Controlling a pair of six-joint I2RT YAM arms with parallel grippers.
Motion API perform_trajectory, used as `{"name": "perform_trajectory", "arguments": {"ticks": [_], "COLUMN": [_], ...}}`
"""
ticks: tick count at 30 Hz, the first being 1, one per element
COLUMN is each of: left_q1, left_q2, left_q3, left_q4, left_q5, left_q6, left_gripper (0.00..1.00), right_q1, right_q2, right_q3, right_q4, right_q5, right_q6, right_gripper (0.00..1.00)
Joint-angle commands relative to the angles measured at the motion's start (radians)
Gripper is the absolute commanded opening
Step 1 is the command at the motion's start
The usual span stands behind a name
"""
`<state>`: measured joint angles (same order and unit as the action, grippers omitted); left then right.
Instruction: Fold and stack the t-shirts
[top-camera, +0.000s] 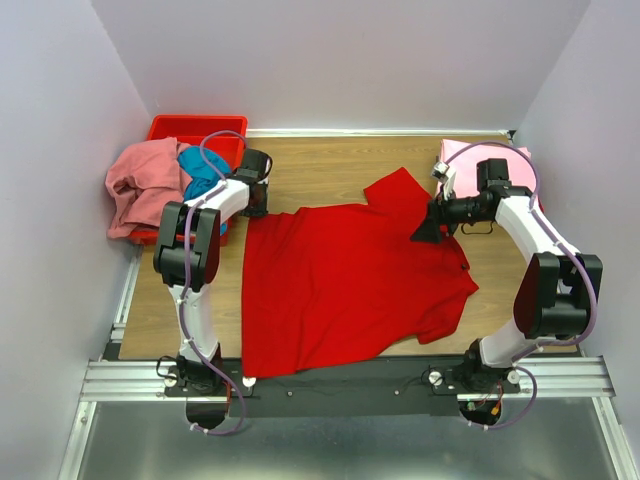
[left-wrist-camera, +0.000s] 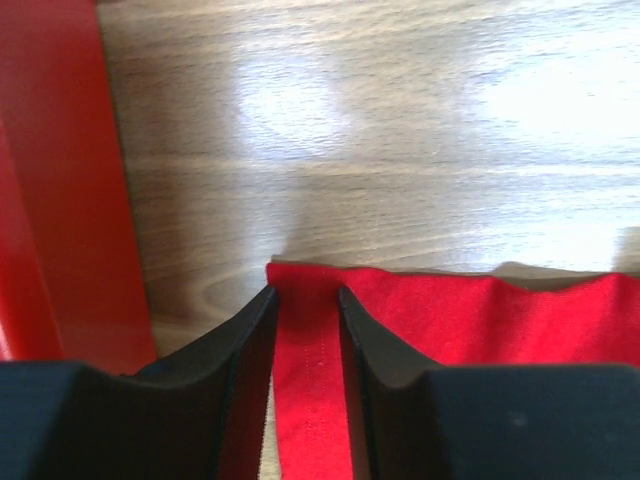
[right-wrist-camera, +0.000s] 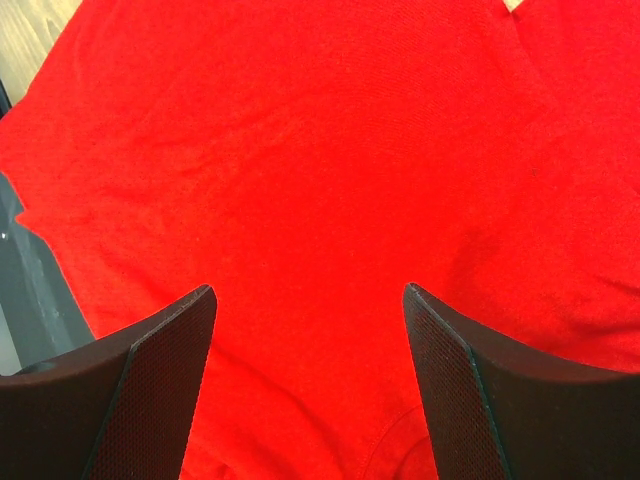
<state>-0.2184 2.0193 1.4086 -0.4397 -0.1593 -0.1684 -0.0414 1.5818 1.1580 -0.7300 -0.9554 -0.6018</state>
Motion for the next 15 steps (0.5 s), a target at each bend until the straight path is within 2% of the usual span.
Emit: {"name": "perform_trajectory", "arguments": {"ticks": [1,4,8,15], "left_q1": [-0.001,0.004,0.008,0.017], "left_q2": [0.059,0.061,0.042,-0.072], "left_q3": [-0.057,-0.060,-0.063,-0.077], "left_q4": [-0.037,-0.034,-0.022,0.010], "left_q5": [0.112,0.133,0.142,0.121], "left_q6": [-0.010,-0.008,-0.006,-0.014], "left_gripper": [0.36,0.27,0.00,0.00], "right_q1": [-0.012,-0.015,-0.017,-0.018], "right_q2": [-0.005,-0.003,-0.005,0.004], "right_q3": [-0.015,-0.015,-0.018,-0.020], "right_q4": [0.006,0.006,0.006,0.006], "right_q5": [-0.025,-0.026,-0.028,-0.020], "right_q6": [-0.012,-0.012,-0.013,-0.023], "right_gripper": [0.82,0.82,0.82,0.82]}}
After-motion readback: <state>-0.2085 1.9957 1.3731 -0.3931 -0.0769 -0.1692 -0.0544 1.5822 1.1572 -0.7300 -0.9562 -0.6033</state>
